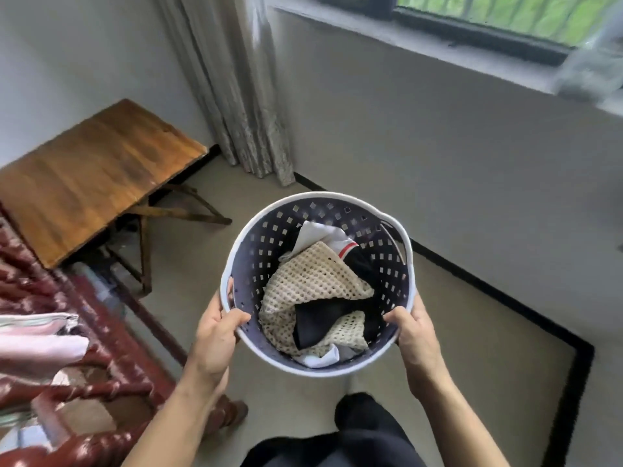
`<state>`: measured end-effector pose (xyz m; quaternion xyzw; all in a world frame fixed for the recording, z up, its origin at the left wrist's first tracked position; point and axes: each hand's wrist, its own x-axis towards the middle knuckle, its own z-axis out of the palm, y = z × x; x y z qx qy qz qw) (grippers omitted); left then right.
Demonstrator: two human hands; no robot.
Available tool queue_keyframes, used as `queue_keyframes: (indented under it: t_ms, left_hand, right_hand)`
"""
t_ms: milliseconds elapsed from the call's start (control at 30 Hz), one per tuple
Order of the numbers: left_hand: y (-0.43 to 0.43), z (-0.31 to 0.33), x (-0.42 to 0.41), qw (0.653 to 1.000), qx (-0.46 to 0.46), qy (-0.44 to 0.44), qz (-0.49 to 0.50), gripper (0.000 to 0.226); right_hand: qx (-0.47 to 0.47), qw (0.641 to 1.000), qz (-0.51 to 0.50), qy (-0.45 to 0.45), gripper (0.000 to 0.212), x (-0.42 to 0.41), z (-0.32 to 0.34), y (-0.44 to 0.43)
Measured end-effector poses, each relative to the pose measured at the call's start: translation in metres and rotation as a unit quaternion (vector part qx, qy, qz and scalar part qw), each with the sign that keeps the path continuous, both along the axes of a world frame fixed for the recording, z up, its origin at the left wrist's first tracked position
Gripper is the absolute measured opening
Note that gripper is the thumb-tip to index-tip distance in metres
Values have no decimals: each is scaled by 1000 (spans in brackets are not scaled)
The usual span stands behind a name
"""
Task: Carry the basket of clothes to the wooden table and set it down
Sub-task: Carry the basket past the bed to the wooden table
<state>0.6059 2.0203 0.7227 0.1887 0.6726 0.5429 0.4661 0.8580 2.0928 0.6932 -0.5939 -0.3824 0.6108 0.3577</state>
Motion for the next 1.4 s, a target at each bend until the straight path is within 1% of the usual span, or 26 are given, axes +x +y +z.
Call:
queue_keyframes:
  t_ms: [67, 167, 233, 400, 500, 600, 700, 867, 1033, 1100, 1167, 1233, 1267, 1333, 1400]
  left_hand:
    - [22, 6, -15, 998, -10, -9, 59, 64]
    - [49, 13, -38, 988, -1, 0, 153, 47]
    - [65, 16, -55, 978, 7, 12, 207, 43]
    - [112, 2, -114, 953, 13, 14, 304, 39]
    - [151, -8, -164, 944, 8, 5, 330, 32]
    - [192, -11, -220, 942, 5, -3, 336, 31]
    - [235, -2, -276, 947, 13, 5, 320, 35]
    - [297, 16, -357, 949, 22, 5, 316, 41]
    - [346, 12, -423, 946, 19, 5, 323, 46]
    - [364, 6, -447, 940, 10, 3, 340, 43]
    - [377, 3, -472, 934, -3, 9, 357, 49]
    - [383, 4, -498, 923, -17, 11, 383, 53]
    - [383, 4, -511, 917, -23, 14, 399, 50]
    - [378, 5, -537, 894, -32, 23, 446, 42]
    - [376, 7, -556, 872, -27, 24, 488, 40]
  right_hand:
    - [2, 998, 58, -1, 70, -22, 8, 51]
    - [20, 988, 151, -3, 73, -66, 20, 119]
    - [46, 976, 211, -3, 74, -100, 25, 156]
    - [58, 954, 295, 2, 67, -195, 22, 234]
    - [61, 944, 324, 4, 66, -256, 15, 278]
    - [60, 941, 333, 1, 64, -314, 13, 323]
    - [63, 946, 317, -3, 58, -367, 16, 367]
    - [83, 945, 317, 12, 62, -442, 30, 428]
    - [76, 939, 336, 9, 65, -515, 16, 484]
    - [67, 933, 353, 8, 65, -549, 4, 507]
    - [49, 926, 375, 8, 66, -585, -1, 526]
    - [34, 913, 406, 8, 66, -626, -1, 541]
    - [30, 906, 423, 9, 64, -647, 1, 546]
    - [31, 885, 464, 19, 59, -692, 6, 554]
    - [37, 863, 503, 29, 56, -732, 11, 557]
